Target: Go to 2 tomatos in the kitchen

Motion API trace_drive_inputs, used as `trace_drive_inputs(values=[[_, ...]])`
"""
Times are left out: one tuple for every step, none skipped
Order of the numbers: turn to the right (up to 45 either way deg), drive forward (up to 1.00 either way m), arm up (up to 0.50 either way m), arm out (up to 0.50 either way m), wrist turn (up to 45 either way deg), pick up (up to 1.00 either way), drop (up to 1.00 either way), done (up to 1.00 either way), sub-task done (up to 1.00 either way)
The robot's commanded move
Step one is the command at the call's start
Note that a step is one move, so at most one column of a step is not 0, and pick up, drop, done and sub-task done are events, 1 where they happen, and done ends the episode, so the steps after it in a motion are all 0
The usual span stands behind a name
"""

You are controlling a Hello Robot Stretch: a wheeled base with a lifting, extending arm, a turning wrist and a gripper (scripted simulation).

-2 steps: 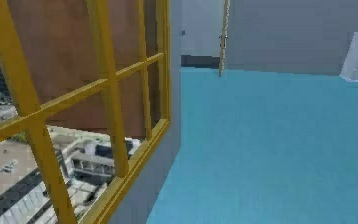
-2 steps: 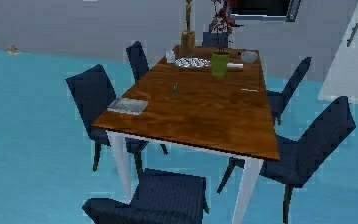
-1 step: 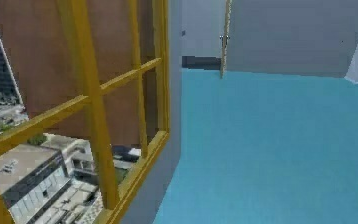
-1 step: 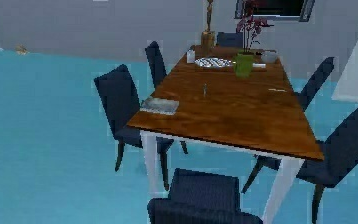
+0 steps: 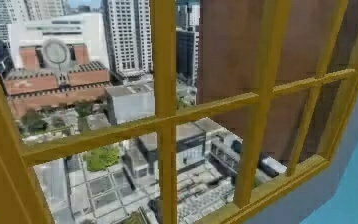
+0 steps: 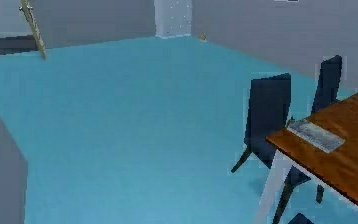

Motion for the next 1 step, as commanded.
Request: trace_drive_inputs(values=[[-45.0,0.00,0.00,0.00,0.0,0.00,0.00,0.00,0.00]])
